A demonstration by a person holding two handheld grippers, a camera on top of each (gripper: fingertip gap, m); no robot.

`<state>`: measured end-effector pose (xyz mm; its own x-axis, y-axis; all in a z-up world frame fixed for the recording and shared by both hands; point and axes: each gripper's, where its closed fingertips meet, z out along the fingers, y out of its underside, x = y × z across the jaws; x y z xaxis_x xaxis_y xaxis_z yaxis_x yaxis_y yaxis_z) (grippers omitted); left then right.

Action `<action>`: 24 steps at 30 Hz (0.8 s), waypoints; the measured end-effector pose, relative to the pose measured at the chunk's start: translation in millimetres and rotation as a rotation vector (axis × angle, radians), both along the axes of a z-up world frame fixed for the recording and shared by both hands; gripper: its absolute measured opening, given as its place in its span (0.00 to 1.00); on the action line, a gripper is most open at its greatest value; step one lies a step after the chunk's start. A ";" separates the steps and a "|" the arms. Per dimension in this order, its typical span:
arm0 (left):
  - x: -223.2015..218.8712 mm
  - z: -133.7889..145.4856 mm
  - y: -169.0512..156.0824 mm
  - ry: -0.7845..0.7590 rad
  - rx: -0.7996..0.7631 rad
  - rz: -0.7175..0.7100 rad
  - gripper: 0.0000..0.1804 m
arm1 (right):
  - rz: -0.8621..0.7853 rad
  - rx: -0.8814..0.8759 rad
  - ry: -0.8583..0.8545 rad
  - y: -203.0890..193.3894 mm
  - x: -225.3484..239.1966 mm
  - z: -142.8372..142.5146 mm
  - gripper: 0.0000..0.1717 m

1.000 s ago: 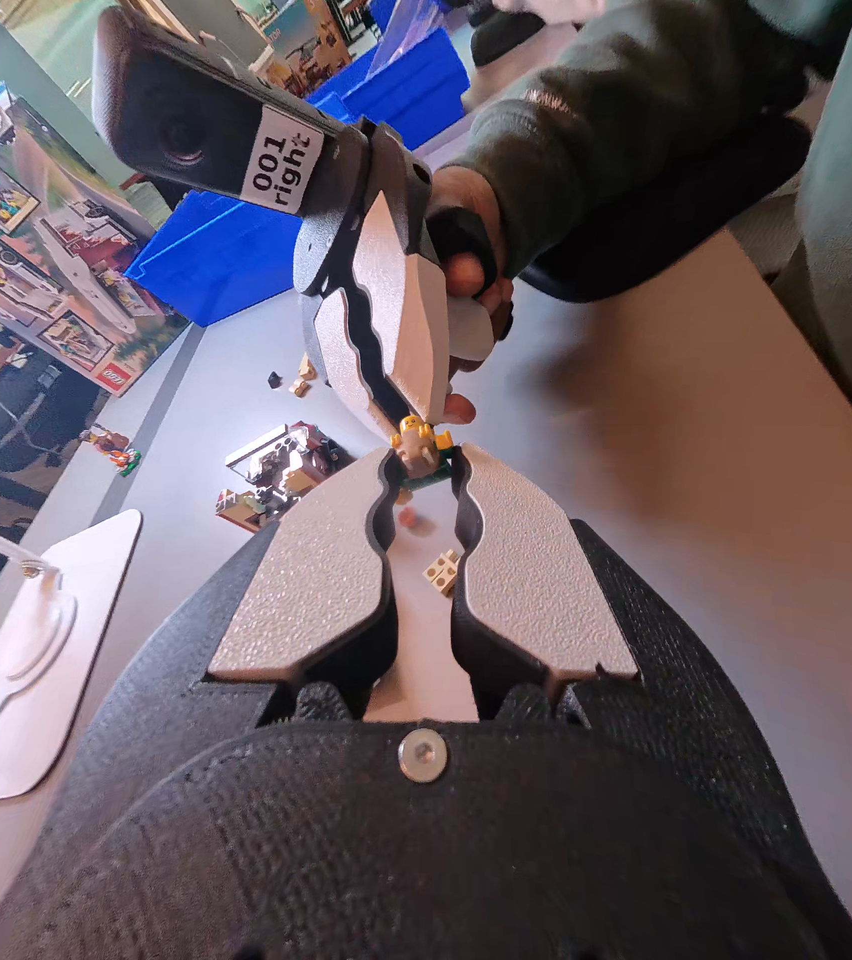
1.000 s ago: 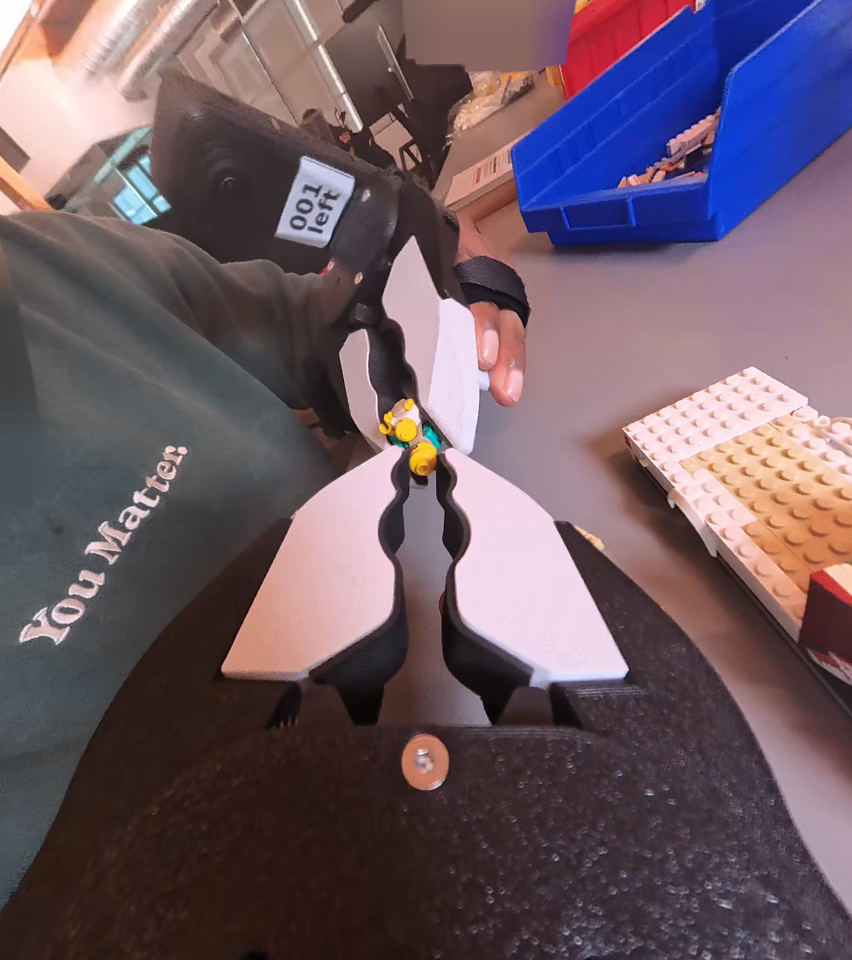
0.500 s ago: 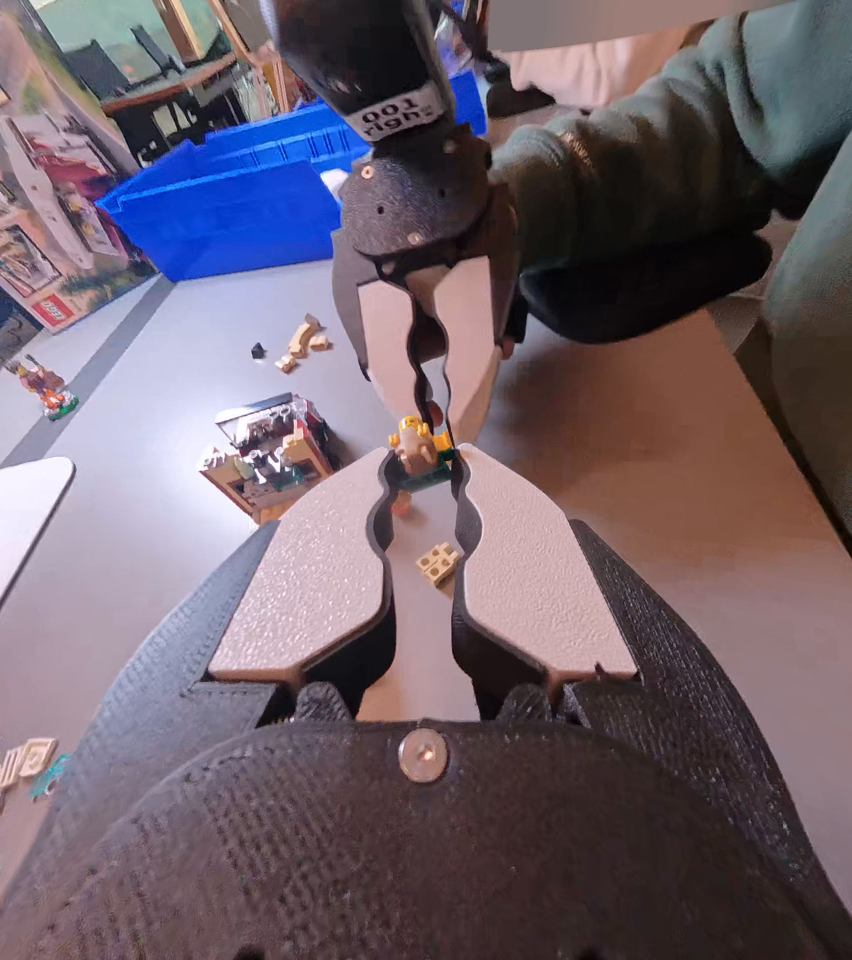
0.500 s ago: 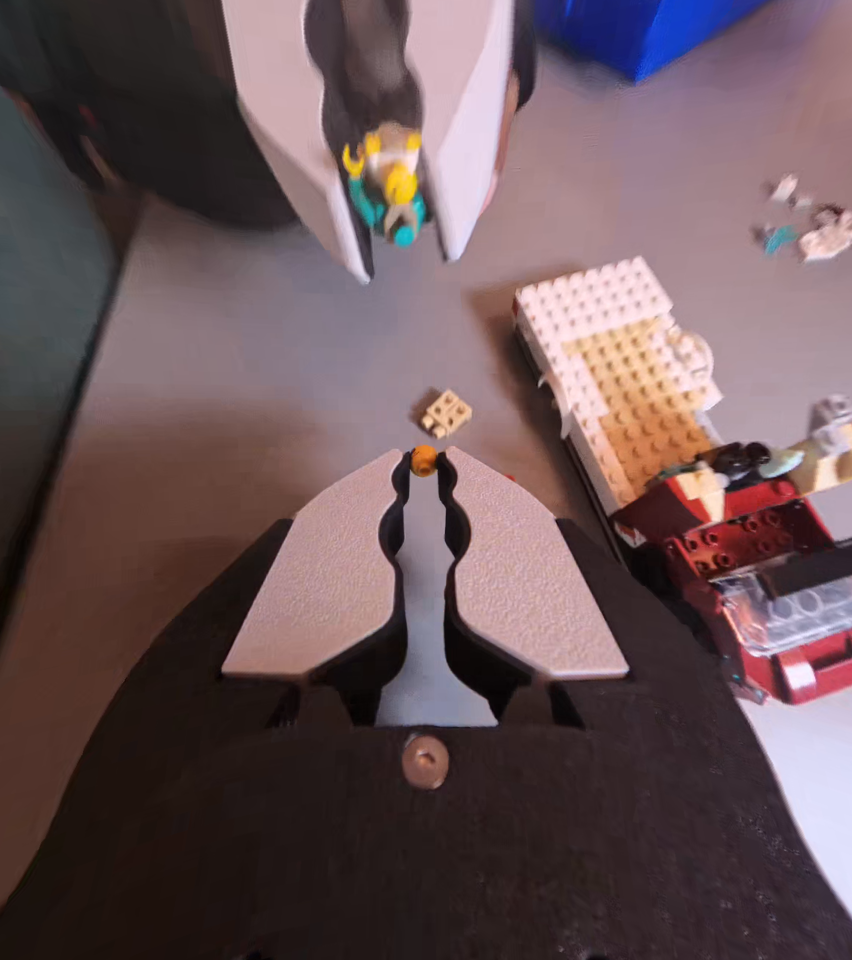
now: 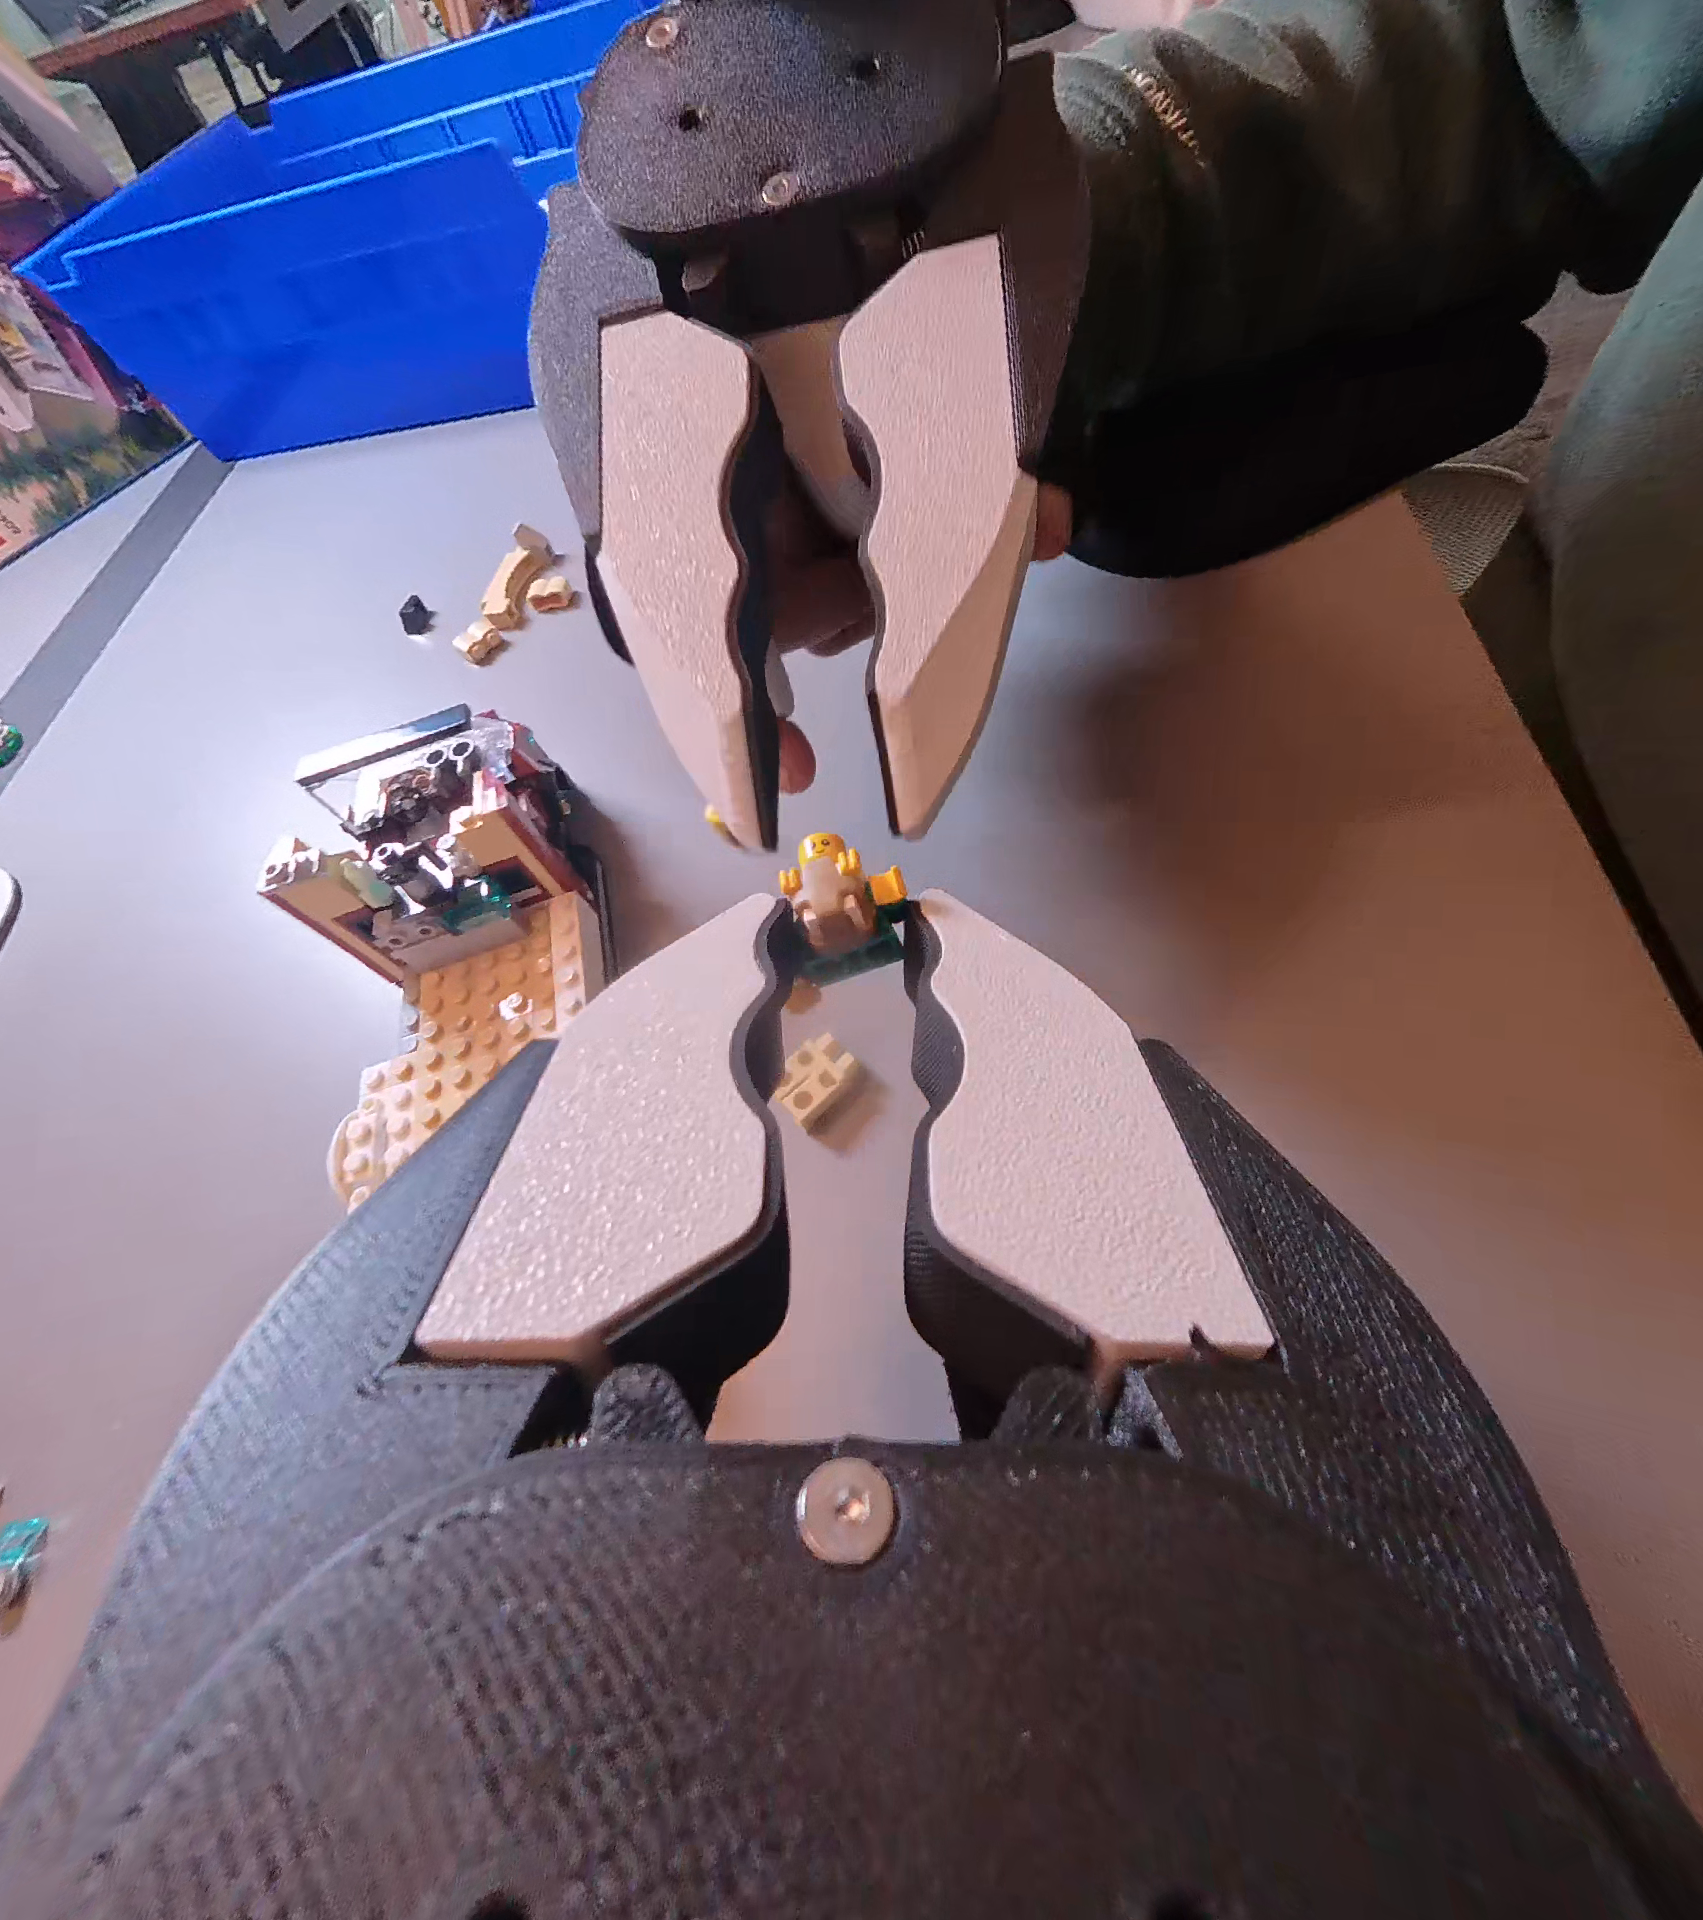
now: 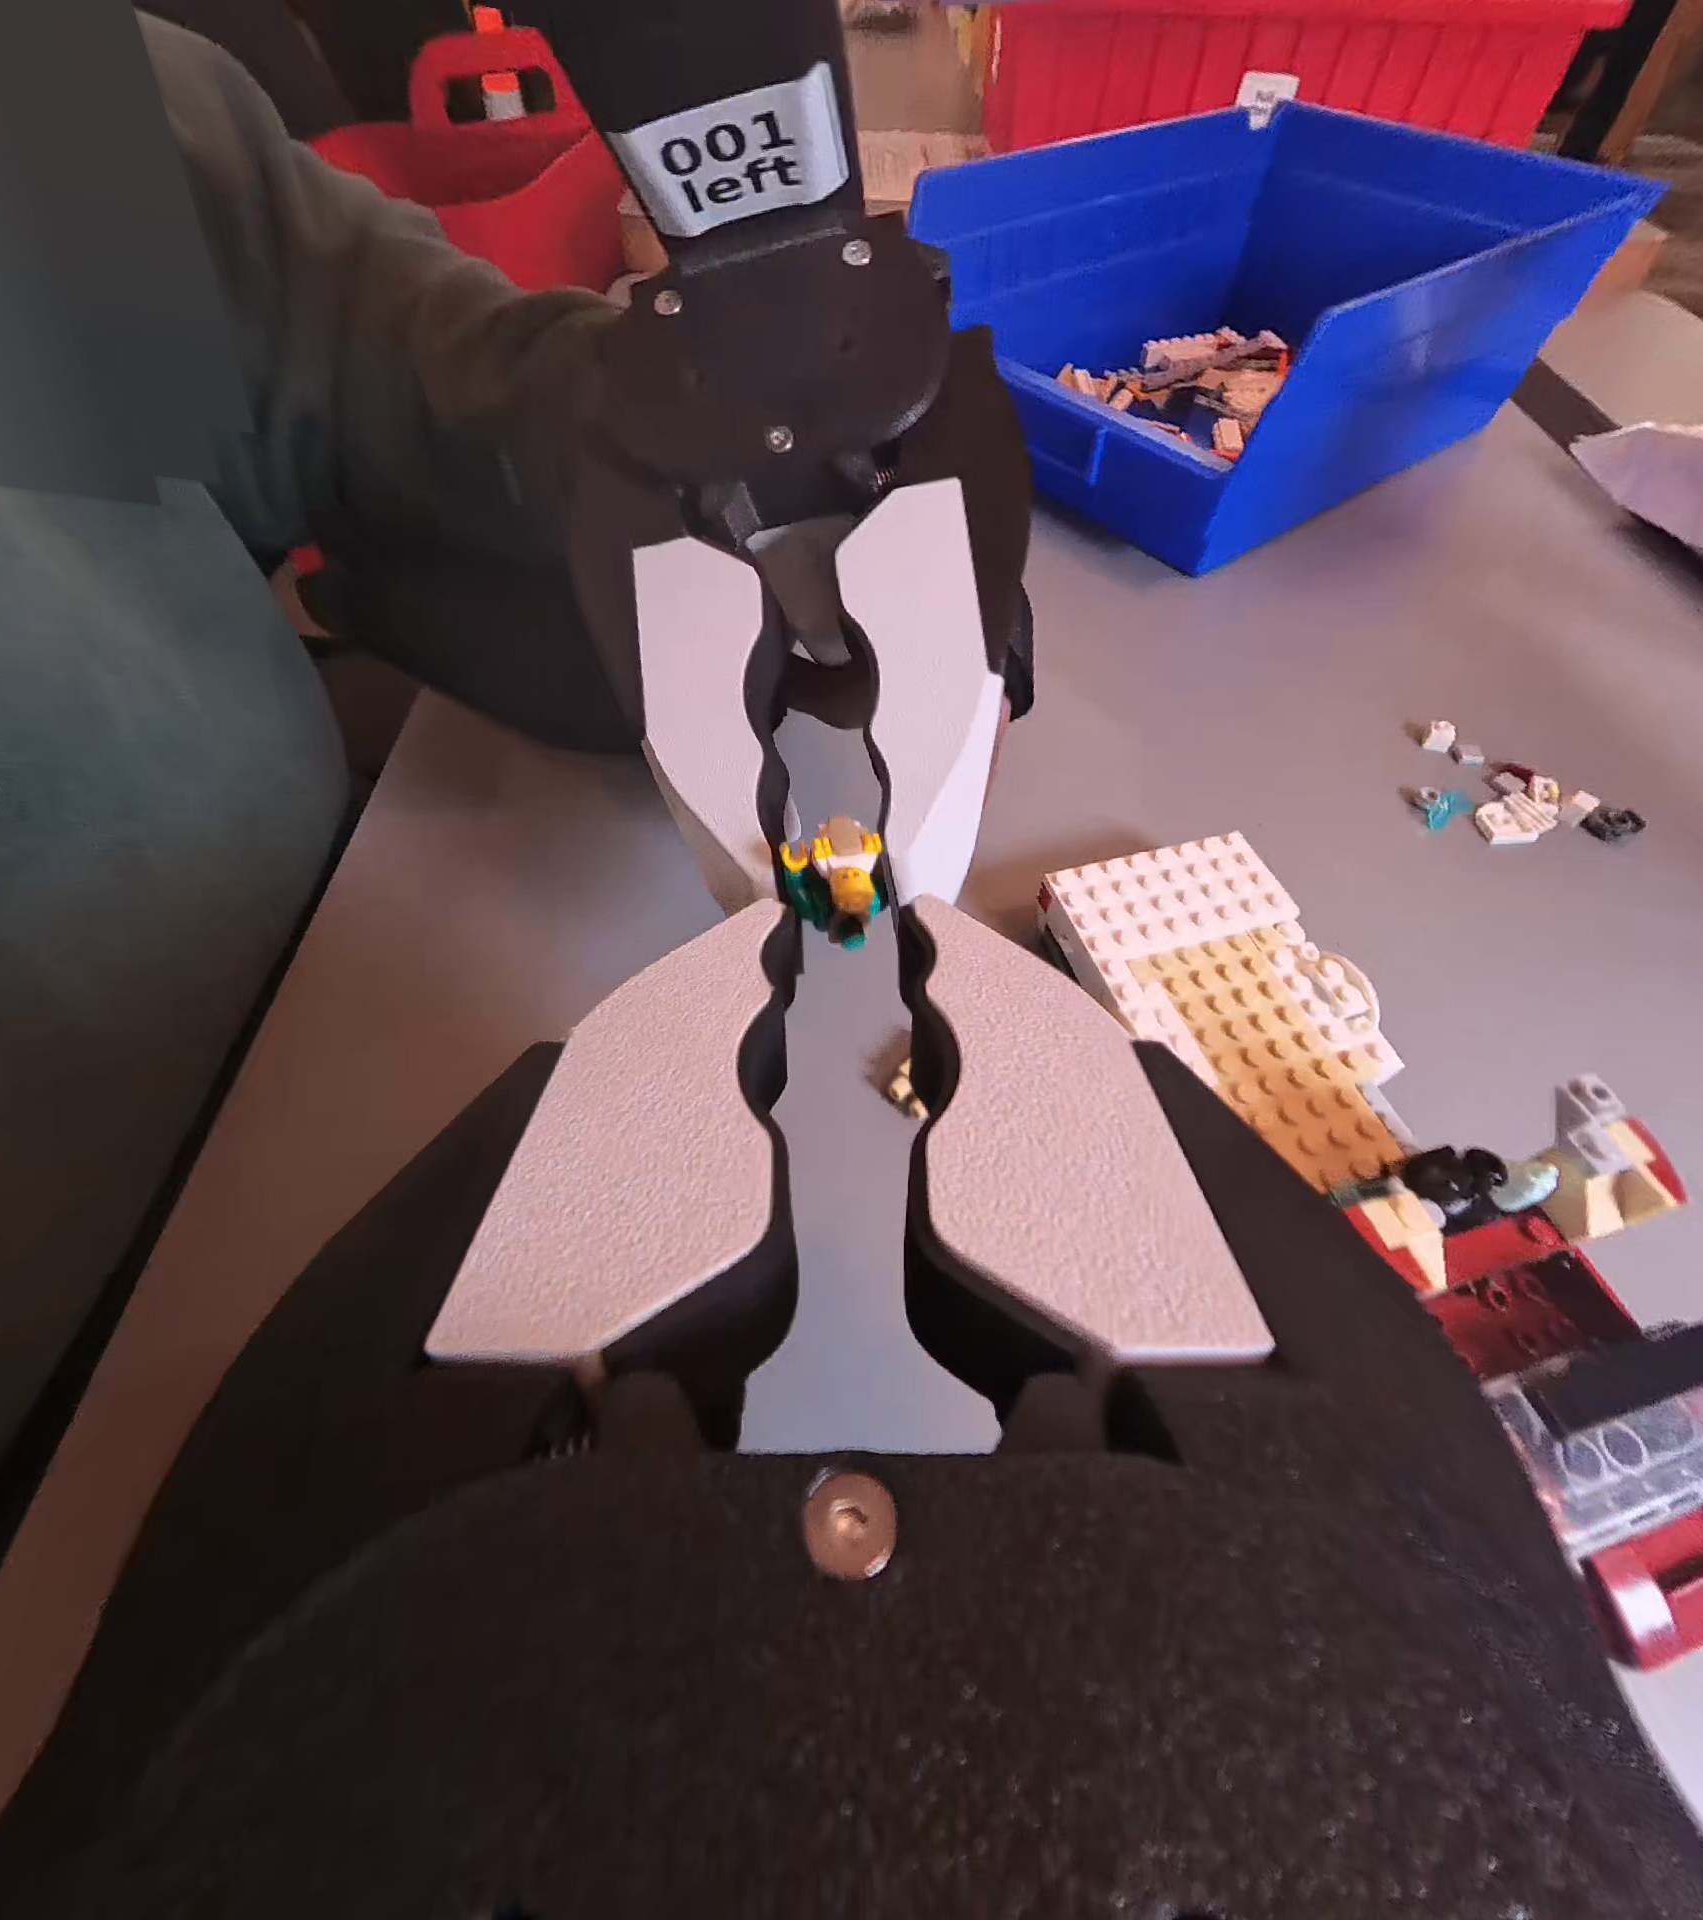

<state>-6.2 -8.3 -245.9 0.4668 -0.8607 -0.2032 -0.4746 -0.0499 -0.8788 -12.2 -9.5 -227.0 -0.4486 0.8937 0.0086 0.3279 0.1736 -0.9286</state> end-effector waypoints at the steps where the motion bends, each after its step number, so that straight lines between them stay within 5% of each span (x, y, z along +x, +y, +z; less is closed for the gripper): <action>1: 2.1 -0.2 -1.6 0.002 0.000 -0.009 0.11 | 0.008 0.017 0.007 -3.8 -1.0 -0.4 0.09; 24: 18.0 12.3 -17.2 -0.115 -0.049 -0.107 0.10 | 0.130 0.024 -0.043 -15.1 17.4 -2.0 0.04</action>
